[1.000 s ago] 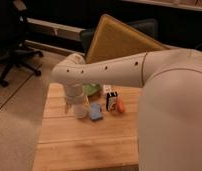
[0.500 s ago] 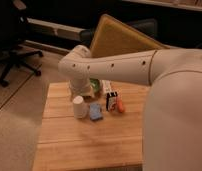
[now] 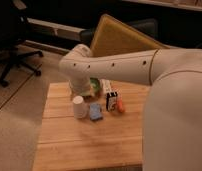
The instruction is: Place the ceramic cup over the eraser
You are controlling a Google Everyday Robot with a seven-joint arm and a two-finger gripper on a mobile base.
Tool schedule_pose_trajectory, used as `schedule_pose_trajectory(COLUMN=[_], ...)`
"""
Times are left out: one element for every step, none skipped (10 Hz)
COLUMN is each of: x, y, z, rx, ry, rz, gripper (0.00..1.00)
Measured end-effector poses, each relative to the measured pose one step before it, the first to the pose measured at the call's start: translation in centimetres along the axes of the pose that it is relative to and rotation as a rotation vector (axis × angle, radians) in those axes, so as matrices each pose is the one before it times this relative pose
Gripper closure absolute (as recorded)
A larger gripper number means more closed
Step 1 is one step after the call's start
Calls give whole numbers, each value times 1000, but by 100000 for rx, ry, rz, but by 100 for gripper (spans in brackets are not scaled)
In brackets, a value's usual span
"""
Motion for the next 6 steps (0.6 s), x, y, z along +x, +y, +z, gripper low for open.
schedule_pose_trajectory(x=[9,-136,-126,-496,-715,-660], y=[-138,-186,-37,156,452,240], z=[578,968,476,416,408,317], rx=[-46,52,309,658,441,-194], ry=[1292,2258,1333,764,478,142], rz=[-873,-1230,-1066,-1880,-2555,-1690], gripper=[35,35,35,35,35,35])
